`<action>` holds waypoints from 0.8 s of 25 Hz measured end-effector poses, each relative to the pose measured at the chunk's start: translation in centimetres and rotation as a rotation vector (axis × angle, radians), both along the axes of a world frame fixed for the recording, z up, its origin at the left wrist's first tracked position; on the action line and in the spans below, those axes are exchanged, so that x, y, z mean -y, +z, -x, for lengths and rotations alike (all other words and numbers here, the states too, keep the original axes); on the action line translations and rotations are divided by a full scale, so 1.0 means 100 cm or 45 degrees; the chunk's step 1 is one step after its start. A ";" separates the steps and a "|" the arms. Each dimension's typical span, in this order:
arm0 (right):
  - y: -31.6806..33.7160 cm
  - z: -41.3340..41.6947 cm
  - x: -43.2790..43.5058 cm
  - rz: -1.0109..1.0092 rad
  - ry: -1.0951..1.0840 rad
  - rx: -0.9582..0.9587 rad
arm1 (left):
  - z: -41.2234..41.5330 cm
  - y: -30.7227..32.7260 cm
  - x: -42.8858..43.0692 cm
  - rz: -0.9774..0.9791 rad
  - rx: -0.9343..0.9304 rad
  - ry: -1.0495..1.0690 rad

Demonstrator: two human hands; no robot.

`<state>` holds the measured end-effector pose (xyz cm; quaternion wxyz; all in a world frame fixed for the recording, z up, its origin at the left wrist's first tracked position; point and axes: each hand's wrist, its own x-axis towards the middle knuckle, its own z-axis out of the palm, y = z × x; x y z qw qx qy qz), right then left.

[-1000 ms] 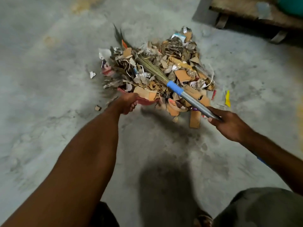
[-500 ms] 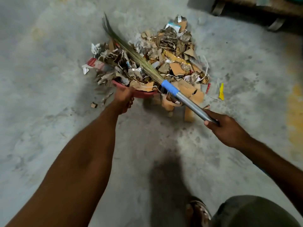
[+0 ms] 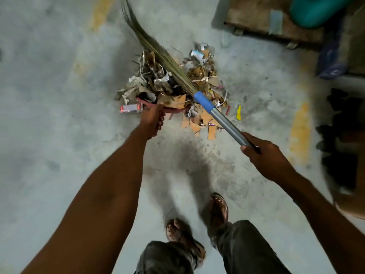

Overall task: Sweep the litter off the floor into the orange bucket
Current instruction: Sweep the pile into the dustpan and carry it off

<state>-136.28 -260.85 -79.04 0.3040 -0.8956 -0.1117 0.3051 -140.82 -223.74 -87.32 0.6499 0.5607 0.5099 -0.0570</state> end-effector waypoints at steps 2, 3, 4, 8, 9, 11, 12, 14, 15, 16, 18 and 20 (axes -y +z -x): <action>0.057 0.007 0.007 0.056 0.061 0.001 | 0.003 0.057 0.012 0.011 -0.009 0.025; 0.086 0.010 0.008 0.062 0.108 -0.001 | 0.006 0.083 0.016 0.012 -0.005 0.057; 0.111 0.013 0.010 0.061 0.132 -0.011 | 0.008 0.107 0.019 0.011 -0.004 0.076; 0.196 0.029 0.022 0.105 0.186 0.024 | 0.019 0.197 0.024 0.011 -0.045 0.069; 0.208 0.029 0.023 0.119 0.181 0.039 | 0.021 0.215 0.020 -0.017 -0.037 0.058; 0.231 0.033 0.020 0.177 0.169 0.074 | 0.025 0.242 0.011 -0.080 -0.031 0.008; 0.237 0.036 0.020 0.218 0.177 0.096 | 0.027 0.249 0.007 -0.095 -0.027 -0.029; 0.248 0.049 0.022 0.272 0.132 0.149 | 0.029 0.257 0.003 -0.111 -0.031 -0.096; 0.253 0.057 0.019 0.267 0.097 0.168 | 0.030 0.260 0.000 -0.109 -0.039 -0.124; 0.258 0.065 0.017 0.253 0.061 0.177 | 0.032 0.262 -0.003 -0.088 -0.047 -0.154; 0.267 0.076 0.012 0.211 -0.020 0.203 | 0.033 0.265 -0.010 -0.071 -0.051 -0.216; 0.275 0.089 0.006 0.167 -0.106 0.185 | 0.033 0.268 -0.019 -0.080 -0.055 -0.273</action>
